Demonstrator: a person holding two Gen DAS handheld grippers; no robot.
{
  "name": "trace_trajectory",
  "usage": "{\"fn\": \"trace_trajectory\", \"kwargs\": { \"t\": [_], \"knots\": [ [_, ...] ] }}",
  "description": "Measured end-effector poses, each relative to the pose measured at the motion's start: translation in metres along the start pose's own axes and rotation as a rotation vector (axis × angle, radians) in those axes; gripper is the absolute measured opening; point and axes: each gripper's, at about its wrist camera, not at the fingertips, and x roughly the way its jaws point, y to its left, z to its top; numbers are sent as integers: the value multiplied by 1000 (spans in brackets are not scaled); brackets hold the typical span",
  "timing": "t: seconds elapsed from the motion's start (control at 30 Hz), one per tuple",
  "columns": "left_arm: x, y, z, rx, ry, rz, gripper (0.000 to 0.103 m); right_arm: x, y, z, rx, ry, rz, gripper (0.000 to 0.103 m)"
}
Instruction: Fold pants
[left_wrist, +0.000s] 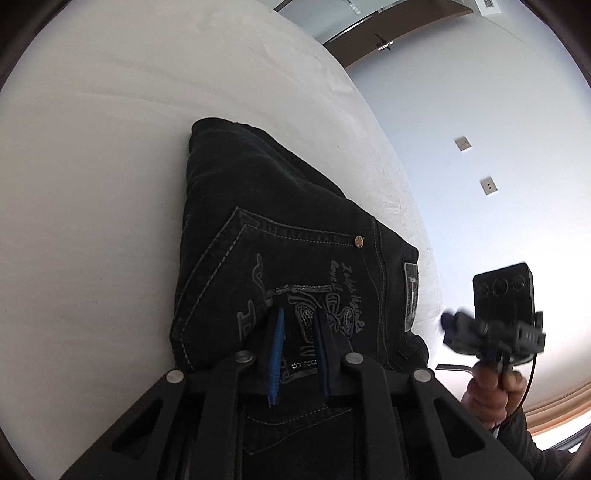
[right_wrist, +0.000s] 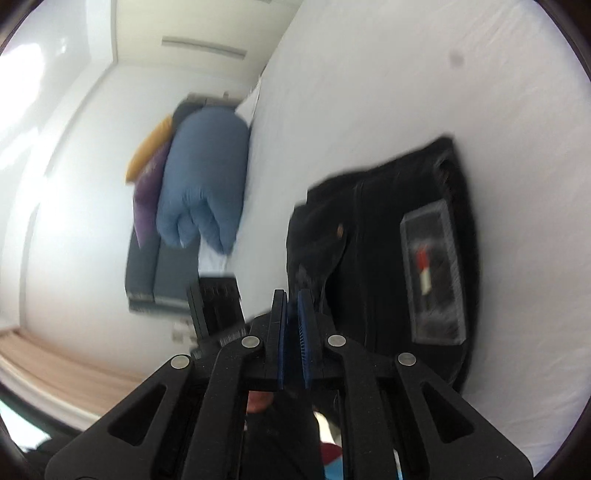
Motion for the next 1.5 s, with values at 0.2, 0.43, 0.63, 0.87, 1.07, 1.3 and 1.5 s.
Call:
{"fn": "trace_trajectory", "kwargs": {
  "t": [0.2, 0.43, 0.63, 0.87, 1.07, 1.3, 1.5],
  "knots": [
    [1, -16, -3, 72, 3, 92, 22, -1, -70, -26, 183, -20, -77, 0],
    [4, -31, -9, 168, -4, 163, 34, -100, -81, -26, 210, -277, -238, 20],
    [5, -48, -10, 242, -9, 255, 35, -76, -58, -6, 146, -234, -207, 87],
    [-28, -72, -5, 322, -98, 408, 72, 0, -37, 25, 89, -93, -270, 85],
    [-48, -49, 9, 314, -119, 535, 83, 27, -40, 43, 97, -38, -293, 80],
    [-38, -19, 17, 257, -47, 565, 83, 64, -27, 39, 39, 21, -317, 72],
    [-20, -16, 17, 234, 0, 533, 83, 62, -31, 34, 53, 24, -361, 45]
  ]
}}
